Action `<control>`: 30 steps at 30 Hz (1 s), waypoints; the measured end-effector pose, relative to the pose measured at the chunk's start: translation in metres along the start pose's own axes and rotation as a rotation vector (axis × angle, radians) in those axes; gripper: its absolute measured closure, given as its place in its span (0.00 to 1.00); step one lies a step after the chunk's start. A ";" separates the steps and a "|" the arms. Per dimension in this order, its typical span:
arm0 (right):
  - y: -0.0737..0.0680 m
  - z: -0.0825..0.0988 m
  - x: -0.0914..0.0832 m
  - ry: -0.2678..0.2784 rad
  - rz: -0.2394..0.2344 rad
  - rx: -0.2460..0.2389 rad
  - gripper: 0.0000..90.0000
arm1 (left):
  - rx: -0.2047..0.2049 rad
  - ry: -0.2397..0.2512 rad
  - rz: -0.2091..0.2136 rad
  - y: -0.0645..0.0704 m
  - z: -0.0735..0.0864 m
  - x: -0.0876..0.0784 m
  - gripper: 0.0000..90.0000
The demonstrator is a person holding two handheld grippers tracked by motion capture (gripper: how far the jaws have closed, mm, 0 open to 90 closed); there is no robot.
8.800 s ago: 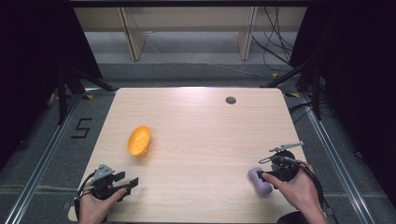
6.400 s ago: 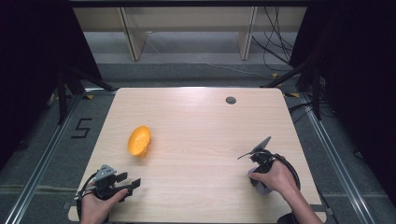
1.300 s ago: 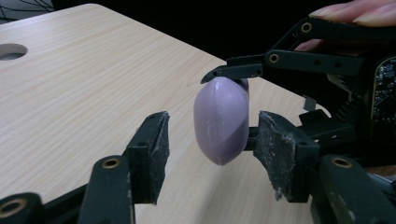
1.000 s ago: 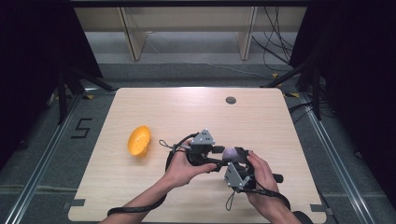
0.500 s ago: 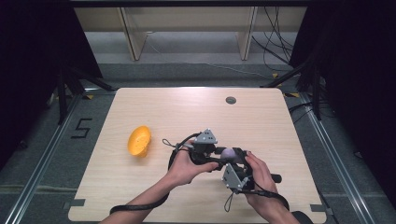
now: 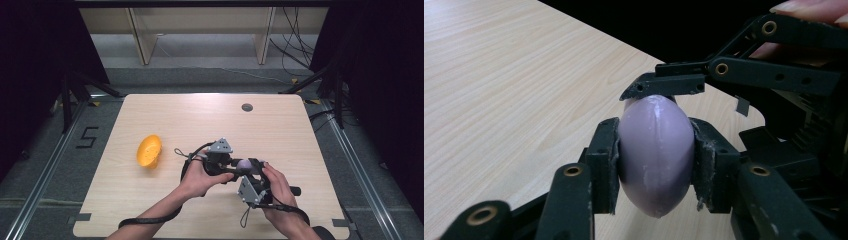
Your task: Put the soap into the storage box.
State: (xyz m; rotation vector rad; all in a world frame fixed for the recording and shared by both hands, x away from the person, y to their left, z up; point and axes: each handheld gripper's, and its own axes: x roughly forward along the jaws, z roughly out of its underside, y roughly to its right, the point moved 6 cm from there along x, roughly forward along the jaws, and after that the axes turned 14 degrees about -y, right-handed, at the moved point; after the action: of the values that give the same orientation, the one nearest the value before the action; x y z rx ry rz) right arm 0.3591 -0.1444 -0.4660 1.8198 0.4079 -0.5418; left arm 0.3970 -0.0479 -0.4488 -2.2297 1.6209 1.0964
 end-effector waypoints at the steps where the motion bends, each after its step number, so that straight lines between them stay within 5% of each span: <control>1: 0.001 0.000 0.000 0.004 0.004 0.001 0.56 | -0.001 -0.001 0.005 0.001 0.000 -0.001 0.65; 7: 0.001 -0.001 -0.002 -0.001 0.012 0.016 0.55 | -0.002 0.015 0.004 0.001 0.000 -0.003 0.65; 10: 0.004 -0.003 -0.002 0.012 0.027 -0.037 0.55 | -0.005 0.009 -0.011 0.001 0.001 -0.004 0.65; 13: 0.003 -0.002 -0.002 0.005 0.024 -0.001 0.55 | -0.008 0.014 -0.007 0.002 0.001 -0.005 0.66; 16: 0.005 -0.003 -0.002 0.010 0.031 -0.033 0.54 | -0.005 0.022 -0.011 0.002 0.000 -0.004 0.66; 23: 0.003 0.002 0.000 -0.030 0.002 0.063 0.38 | -0.014 0.030 -0.017 0.003 0.000 -0.004 0.66; 30: 0.003 0.003 -0.001 -0.034 0.002 0.053 0.36 | -0.009 0.035 -0.041 0.001 -0.001 -0.007 0.66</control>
State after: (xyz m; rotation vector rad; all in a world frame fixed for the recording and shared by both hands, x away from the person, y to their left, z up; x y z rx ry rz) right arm 0.3595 -0.1487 -0.4637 1.8591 0.3717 -0.5858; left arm 0.3958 -0.0436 -0.4438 -2.2897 1.5786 1.0627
